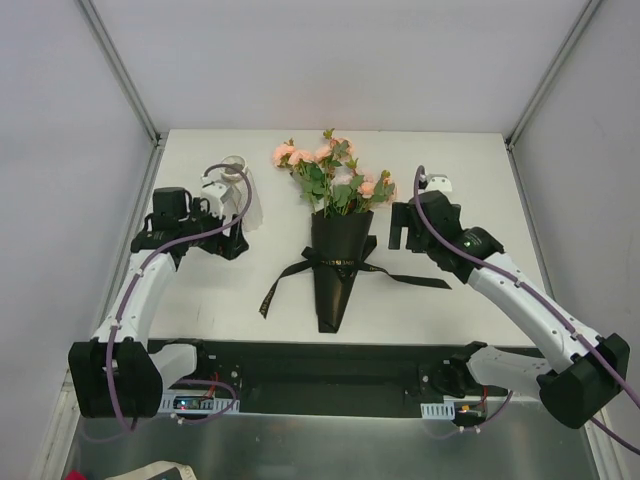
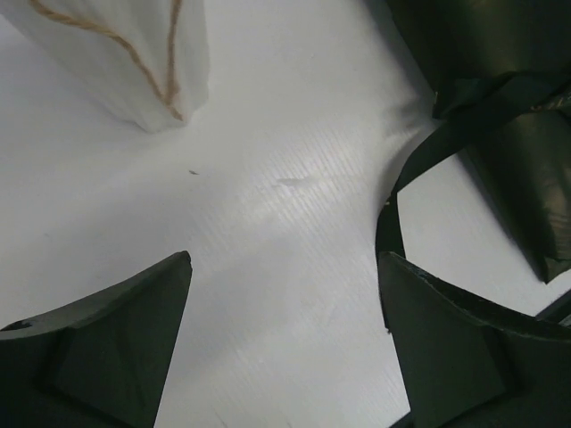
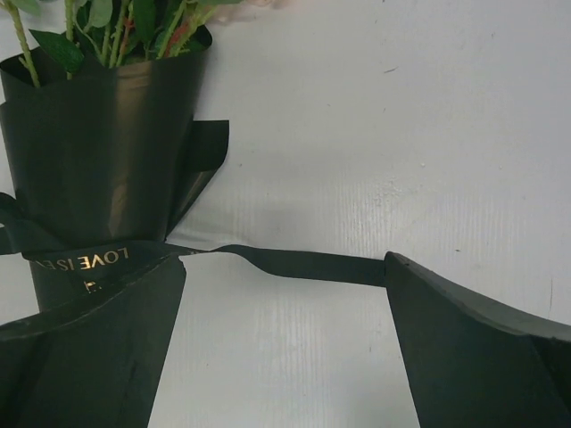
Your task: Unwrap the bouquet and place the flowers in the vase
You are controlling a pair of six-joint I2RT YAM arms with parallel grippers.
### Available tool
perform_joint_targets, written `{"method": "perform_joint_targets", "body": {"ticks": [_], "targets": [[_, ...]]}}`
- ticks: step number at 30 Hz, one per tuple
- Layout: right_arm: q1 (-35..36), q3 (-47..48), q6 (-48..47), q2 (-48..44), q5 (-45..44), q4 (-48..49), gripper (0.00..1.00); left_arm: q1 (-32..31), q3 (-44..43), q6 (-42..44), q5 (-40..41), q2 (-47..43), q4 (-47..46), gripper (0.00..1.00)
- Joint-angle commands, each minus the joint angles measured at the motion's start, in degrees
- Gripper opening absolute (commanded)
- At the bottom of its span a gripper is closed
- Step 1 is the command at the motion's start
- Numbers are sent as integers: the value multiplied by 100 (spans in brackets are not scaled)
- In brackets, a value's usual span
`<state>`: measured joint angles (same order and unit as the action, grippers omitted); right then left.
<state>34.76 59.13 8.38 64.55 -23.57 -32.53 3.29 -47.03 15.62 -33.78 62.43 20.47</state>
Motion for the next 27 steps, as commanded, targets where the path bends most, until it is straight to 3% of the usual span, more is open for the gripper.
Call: {"method": "perform_joint_targets", "body": {"ticks": [1, 4, 13, 20, 27], "targets": [[22, -139, 189, -57, -147, -297, 96, -668, -360, 134, 511, 128, 388, 89], [-13, -139, 374, 4, -165, -499, 97, -1004, -465, 178, 618, 295, 388, 99], [-13, -429, 1823, 452, 327, -359, 97, -1621, -772, 372, 671, 1085, 361, 99], [13, -464, 3046, 1076, 292, -131, 99, -1919, -984, 539, 530, 1701, 291, 99], [109, -762, 3784, 1226, 248, 379, 96, -2639, -1300, 706, 723, 2588, 115, 99]]}}
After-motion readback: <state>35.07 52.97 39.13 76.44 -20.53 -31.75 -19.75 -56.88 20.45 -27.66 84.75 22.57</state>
